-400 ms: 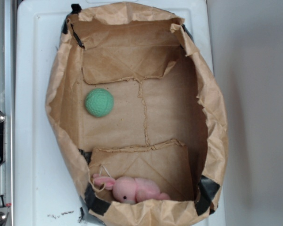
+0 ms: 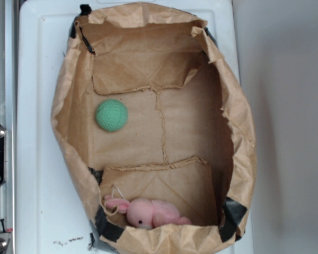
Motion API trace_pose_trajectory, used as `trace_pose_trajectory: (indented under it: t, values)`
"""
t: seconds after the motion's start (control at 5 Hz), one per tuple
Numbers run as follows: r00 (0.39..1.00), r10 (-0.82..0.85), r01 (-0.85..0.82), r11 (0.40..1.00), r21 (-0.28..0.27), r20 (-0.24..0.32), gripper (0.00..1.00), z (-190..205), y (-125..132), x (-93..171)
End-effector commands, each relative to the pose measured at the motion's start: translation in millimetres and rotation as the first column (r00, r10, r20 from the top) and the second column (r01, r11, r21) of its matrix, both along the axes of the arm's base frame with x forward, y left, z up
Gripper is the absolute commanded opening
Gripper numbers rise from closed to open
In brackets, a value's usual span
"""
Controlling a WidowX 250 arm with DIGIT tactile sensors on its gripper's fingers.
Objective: Grab the green ball.
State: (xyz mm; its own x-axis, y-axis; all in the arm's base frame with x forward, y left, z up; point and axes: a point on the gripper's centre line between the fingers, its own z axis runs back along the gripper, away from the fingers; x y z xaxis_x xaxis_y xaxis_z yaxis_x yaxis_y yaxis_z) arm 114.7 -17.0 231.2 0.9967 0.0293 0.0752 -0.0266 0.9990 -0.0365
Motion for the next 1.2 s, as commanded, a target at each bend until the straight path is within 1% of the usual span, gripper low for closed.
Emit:
trace_pose_trajectory:
  t: [0.0, 0.2, 0.4, 0.6, 0.8, 1.0]
  values:
    - [0.999, 0.045, -0.046, 0.998, 0.040, 0.030, 1.00, -23.6, 28.3, 62.2]
    - [0.997, 0.063, -0.064, 0.997, 0.039, 0.034, 1.00, -28.7, 43.3, 86.7]
    - [0.997, 0.082, -0.082, 0.996, 0.026, 0.003, 1.00, -41.9, 66.1, 110.4]
    - [0.997, 0.080, -0.080, 0.996, 0.030, -0.014, 1.00, -53.7, 73.2, 126.7]
    - [0.998, 0.054, -0.054, 0.999, 0.001, -0.029, 1.00, -62.4, 72.1, 143.6]
    - [0.996, 0.075, -0.073, 0.997, 0.037, -0.046, 1.00, -75.9, 76.5, 128.2]
